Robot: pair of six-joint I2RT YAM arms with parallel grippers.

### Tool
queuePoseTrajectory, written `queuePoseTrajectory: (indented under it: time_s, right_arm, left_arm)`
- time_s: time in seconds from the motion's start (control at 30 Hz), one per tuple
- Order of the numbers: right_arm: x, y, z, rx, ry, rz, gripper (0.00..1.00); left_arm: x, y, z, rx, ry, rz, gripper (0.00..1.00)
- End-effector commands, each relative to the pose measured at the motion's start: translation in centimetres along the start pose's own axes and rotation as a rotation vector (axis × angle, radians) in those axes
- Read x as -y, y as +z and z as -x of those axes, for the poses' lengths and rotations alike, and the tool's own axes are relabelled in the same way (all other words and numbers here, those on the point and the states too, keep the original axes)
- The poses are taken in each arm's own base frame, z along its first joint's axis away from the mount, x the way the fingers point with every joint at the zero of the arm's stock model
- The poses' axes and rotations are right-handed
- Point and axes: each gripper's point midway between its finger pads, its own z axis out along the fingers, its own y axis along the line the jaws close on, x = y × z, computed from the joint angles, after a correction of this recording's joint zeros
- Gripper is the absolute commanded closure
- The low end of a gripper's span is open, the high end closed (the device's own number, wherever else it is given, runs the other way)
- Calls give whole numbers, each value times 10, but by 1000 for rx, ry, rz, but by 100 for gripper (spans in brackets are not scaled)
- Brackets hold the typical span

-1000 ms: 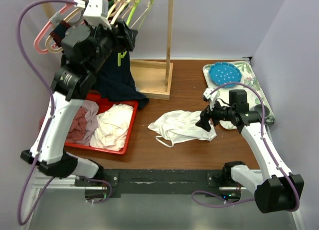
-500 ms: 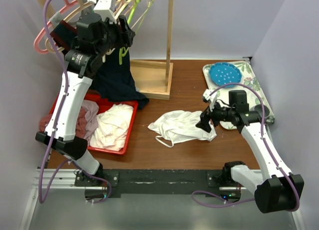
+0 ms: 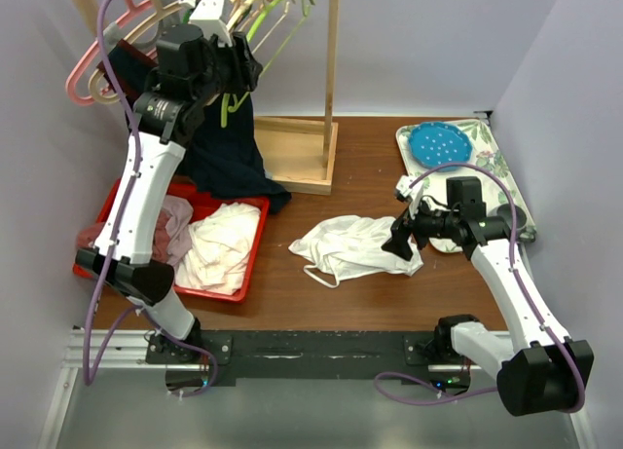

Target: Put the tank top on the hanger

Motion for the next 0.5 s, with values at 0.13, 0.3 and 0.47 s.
queuePoseTrajectory:
  time_s: [0.13,0.3,0.47]
  right_arm:
    - [-4,2,0,6,-3,35,16]
    - [-4,2,-1,5,-2,39,16]
    - [-3,2,-2,2,7,41,16]
  left_arm:
    - [13,-10,29,100,84,-90,97]
    - [20,-21,56,204,100,-110,100]
    - [33,-36,92,328,76,-159,100]
